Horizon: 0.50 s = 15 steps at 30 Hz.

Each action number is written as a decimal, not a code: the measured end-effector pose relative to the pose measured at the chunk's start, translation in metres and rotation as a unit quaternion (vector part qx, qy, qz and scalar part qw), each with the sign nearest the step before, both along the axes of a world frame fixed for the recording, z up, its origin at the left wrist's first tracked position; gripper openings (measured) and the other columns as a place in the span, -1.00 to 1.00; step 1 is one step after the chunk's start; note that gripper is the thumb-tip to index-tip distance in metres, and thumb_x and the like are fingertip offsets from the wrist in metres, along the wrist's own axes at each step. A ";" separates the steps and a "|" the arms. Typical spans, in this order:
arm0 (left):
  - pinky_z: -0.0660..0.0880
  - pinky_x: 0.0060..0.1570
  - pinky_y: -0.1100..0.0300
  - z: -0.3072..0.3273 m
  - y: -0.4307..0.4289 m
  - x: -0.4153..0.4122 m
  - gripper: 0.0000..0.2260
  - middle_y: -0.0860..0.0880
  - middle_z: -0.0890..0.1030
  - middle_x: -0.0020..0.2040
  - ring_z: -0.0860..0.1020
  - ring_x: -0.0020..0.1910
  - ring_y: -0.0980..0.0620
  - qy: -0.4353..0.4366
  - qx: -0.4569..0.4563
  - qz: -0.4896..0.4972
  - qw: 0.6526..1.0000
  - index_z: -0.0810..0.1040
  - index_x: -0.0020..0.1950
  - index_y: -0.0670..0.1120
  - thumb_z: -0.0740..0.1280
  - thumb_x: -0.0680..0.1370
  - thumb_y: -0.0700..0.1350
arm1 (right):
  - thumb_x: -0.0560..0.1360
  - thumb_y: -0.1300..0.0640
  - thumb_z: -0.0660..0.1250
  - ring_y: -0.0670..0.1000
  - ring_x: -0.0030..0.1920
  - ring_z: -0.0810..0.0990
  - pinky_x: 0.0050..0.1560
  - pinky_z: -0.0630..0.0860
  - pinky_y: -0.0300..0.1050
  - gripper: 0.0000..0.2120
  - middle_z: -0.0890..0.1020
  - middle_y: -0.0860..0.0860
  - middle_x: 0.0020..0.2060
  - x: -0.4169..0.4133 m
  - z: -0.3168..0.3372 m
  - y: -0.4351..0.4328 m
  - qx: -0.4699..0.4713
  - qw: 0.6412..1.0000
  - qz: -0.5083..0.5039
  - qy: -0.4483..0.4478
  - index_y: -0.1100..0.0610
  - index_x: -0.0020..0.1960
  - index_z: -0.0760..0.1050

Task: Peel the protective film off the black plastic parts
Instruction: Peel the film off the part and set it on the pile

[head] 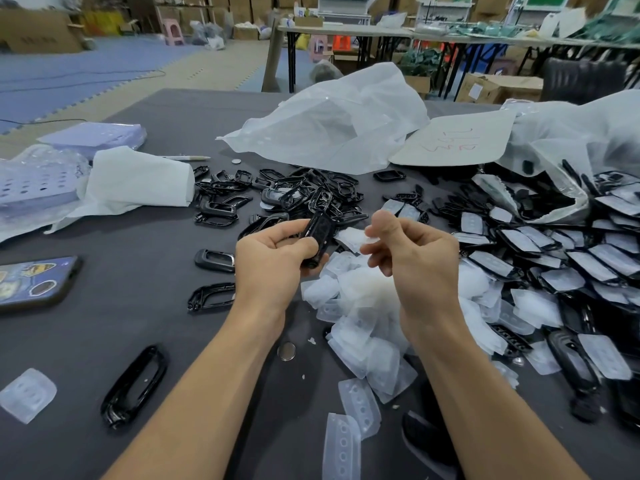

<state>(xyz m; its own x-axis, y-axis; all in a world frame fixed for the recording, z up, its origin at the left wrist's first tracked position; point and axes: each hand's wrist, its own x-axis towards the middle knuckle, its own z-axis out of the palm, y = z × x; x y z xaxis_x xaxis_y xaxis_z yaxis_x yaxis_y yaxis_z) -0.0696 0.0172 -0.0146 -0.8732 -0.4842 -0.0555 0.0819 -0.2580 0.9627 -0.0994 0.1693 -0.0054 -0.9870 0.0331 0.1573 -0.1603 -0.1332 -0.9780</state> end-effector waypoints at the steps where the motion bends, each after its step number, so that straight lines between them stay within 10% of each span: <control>1: 0.69 -0.27 0.09 0.000 -0.001 0.000 -0.74 -0.13 0.74 -0.24 0.69 -0.35 -0.03 -0.002 -0.001 -0.017 1.000 0.71 0.00 -0.10 0.40 0.50 -0.44 | 0.53 0.17 0.48 -0.05 -0.42 0.57 -0.40 0.43 -0.32 -0.80 0.68 0.11 -0.37 0.000 0.001 0.000 -0.007 1.000 0.002 -0.006 0.13 -0.27 0.68; 8: 0.58 -0.33 0.22 0.001 -0.001 0.003 -0.55 -0.18 0.72 -0.18 0.67 -0.32 -0.07 0.006 0.013 -0.249 0.968 0.74 0.17 0.05 0.39 0.35 -0.28 | 0.55 0.41 0.31 0.03 -0.44 0.50 -0.44 0.39 -0.21 -0.81 0.60 0.13 -0.39 -0.001 0.006 0.001 -0.068 0.992 0.080 -0.069 0.23 -0.06 0.66; 15: 0.60 -0.32 0.24 -0.002 0.005 0.004 -0.71 -0.19 0.75 -0.15 0.71 -0.29 -0.04 -0.018 -0.043 -0.214 0.976 0.70 0.17 -0.20 0.37 0.51 -0.43 | 0.56 0.41 0.28 -0.03 -0.46 0.43 -0.45 0.33 -0.23 -0.78 0.56 0.08 -0.40 -0.005 0.005 0.006 -0.063 0.984 0.116 -0.116 0.22 0.06 0.66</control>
